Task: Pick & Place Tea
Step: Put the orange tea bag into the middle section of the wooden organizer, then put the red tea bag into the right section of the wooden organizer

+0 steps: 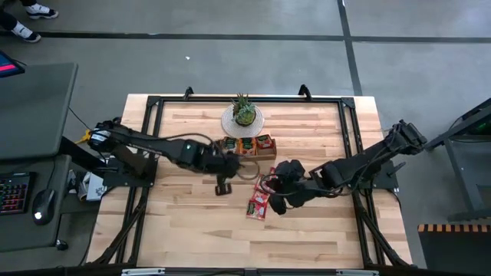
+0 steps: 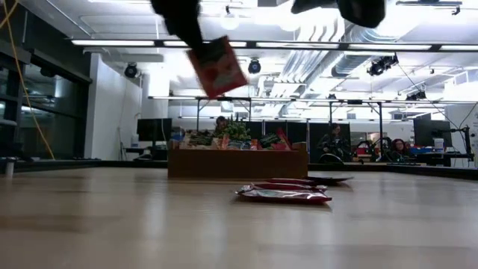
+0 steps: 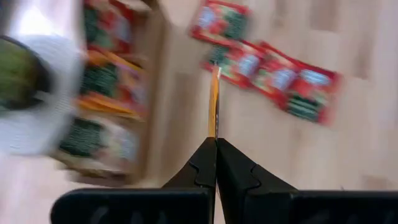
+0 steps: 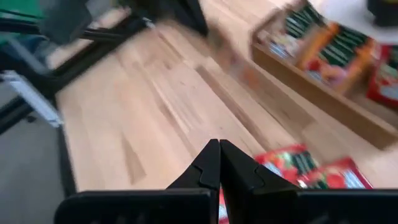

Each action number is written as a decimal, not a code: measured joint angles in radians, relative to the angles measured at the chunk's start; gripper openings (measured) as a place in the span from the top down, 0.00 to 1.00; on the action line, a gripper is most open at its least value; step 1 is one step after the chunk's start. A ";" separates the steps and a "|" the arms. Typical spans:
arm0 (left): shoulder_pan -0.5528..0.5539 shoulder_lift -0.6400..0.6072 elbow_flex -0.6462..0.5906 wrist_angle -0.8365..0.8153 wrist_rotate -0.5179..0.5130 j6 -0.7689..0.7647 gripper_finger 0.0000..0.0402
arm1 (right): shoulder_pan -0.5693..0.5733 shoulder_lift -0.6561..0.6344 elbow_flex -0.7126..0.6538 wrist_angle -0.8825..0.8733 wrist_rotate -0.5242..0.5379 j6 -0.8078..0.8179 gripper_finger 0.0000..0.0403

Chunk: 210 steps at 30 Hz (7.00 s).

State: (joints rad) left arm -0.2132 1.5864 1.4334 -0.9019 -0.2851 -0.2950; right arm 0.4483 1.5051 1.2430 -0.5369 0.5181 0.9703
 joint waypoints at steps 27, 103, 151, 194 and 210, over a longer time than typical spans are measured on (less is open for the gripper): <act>0.260 0.132 0.033 0.036 0.028 0.403 1.00 | -0.017 -0.170 -0.303 -0.010 -0.009 0.366 1.00; 0.390 0.232 0.041 0.132 0.110 0.340 0.72 | -0.017 -0.363 -0.594 0.294 -0.108 0.226 1.00; 0.423 0.231 0.041 0.201 0.272 0.378 0.70 | -0.017 -0.363 -0.594 0.294 -0.103 0.199 1.00; 0.424 0.289 0.073 0.162 0.214 0.397 0.70 | -0.017 -0.363 -0.594 0.286 -0.102 0.181 1.00; 0.379 0.288 0.350 -0.128 0.363 0.159 0.70 | -0.023 -0.361 -0.594 0.287 -0.175 0.083 1.00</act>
State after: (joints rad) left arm 0.1658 1.8748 1.7836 -1.0297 0.0783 -0.1365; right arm 0.4252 1.1445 0.6495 -0.2501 0.3432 1.0535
